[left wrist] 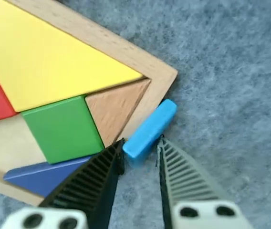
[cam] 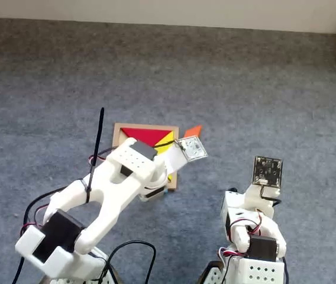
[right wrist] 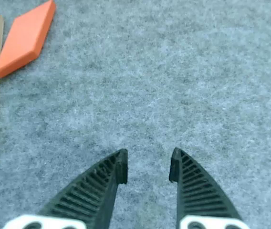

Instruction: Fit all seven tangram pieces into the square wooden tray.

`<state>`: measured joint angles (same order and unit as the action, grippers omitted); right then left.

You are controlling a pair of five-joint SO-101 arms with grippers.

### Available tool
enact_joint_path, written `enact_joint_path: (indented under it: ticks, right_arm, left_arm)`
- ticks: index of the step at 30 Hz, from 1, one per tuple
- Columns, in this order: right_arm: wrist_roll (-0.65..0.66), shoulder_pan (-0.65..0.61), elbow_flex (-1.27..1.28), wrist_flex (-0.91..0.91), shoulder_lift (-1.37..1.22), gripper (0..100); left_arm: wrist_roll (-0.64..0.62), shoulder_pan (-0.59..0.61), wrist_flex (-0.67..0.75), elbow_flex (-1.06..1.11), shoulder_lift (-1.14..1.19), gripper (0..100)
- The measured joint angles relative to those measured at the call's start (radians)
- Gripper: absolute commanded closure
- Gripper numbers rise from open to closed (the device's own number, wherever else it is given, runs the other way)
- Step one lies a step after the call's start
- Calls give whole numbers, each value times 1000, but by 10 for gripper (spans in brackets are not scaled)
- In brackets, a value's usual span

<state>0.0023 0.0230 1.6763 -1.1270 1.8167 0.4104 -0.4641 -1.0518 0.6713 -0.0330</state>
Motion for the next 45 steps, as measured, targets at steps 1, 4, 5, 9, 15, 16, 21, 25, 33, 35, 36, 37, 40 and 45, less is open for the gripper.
enact_joint_path:
  ticks: [1,4,5,9,15,16,21,25,33,35,36,37,40,45]
  right_arm:
    - [0,0,0,0,0,843]
    - [0,0,0,0,0,843]
    - [0,0,0,0,0,843]
    - [0,0,0,0,0,843]
    - [0,0,0,0,0,843]
    - [0,0,0,0,0,843]
    - [0,0,0,0,0,843]
    - [0,0,0,0,0,843]
    - [0,0,0,0,0,843]
    - [0,0,0,0,0,843]
    - [0,0,0,0,0,843]
    - [0,0,0,0,0,843]
    - [0,0,0,0,0,843]
    - [0,0,0,0,0,843]
  left_arm:
    - [-17,0,-3,0,-9,915]
    - [-38,0,-18,2,-54,949]
    - [-43,0,-21,2,-77,955]
    - [-44,3,-61,2,-184,963]
    - [-44,21,-80,2,-276,963]
    - [-44,41,-80,2,-279,963]
    - [-44,164,-32,2,-279,963]
    - [-44,264,23,2,-279,963]
    - [-201,307,48,2,-279,963]
    - [-261,307,48,2,-279,963]
    - [-292,307,48,2,-279,963]
    - [-319,307,48,2,-279,963]
    - [-399,307,48,2,-279,962]
    - [-517,307,48,2,-279,960]
